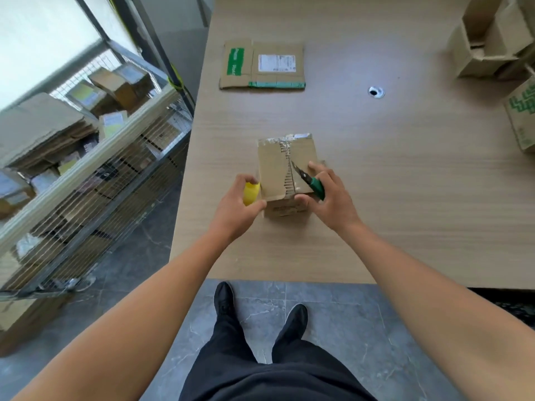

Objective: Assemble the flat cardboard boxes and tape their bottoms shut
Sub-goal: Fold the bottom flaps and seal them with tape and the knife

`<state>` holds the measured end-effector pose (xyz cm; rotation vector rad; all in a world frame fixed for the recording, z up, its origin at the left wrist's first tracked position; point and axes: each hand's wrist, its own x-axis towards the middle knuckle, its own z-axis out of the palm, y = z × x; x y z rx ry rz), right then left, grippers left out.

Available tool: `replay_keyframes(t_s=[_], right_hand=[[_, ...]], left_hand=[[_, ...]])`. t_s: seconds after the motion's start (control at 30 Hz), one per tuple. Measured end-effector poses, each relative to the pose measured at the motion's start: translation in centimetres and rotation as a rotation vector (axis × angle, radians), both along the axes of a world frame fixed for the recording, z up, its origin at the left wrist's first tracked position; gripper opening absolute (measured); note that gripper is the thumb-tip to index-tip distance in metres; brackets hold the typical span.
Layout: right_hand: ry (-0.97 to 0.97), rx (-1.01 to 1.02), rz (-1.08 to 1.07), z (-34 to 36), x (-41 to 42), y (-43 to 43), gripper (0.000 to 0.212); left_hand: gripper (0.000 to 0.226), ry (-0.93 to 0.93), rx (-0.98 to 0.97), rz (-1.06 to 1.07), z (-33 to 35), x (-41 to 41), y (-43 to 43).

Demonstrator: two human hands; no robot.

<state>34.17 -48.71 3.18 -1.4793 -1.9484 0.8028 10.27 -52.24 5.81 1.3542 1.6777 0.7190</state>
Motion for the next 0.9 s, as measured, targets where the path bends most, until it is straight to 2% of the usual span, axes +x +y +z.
replay_keyframes(t_s=[0.07,0.1,0.2,0.27,0.3,0.4,0.47,0.63,0.77,0.9], right_hand=[[0.094,-0.056,0.004,1.7,0.5,0.1,0.068],[0.109,-0.048,0.011,2.8,0.4,0.2,0.058],[0.181,0.031,-0.036,4.8,0.2,0.1,0.002],[0.289,0.008,-0.101,6.7,-0.7,-0.5,0.026],[0.348,-0.046,-0.119,7.6,-1.3,-0.8,0.027],[0.515,-0.136,-0.042,9.7,-3.3,-2.0,0.013],[0.573,-0.175,0.009,10.8,-4.3,-2.4,0.022],[0.557,-0.208,-0.074,11.2,-4.8,-2.9,0.016],[0.423,-0.207,-0.093,11.4,-4.5,-2.9,0.008],[0.358,-0.218,-0.049,11.7,-3.6,-2.5,0.013]], left_hand=[[0.035,-0.029,-0.016,0.016,1.6,-0.4,-0.7],[0.034,-0.069,-0.007,0.031,2.5,-0.5,-1.0],[0.037,-0.174,0.020,0.023,5.3,-1.0,-1.5],[0.041,-0.229,0.020,-0.012,7.1,-1.0,-1.5],[0.042,-0.263,0.018,-0.032,7.9,-0.9,-1.4],[0.040,-0.400,0.000,-0.087,9.6,0.0,-1.1],[0.039,-0.478,-0.025,-0.109,10.2,0.6,-1.0],[0.036,-0.500,-0.053,-0.149,10.4,1.9,-1.3],[0.037,-0.414,-0.064,-0.195,10.2,2.3,-1.8],[0.044,-0.345,-0.060,-0.266,10.1,2.1,-2.5]])
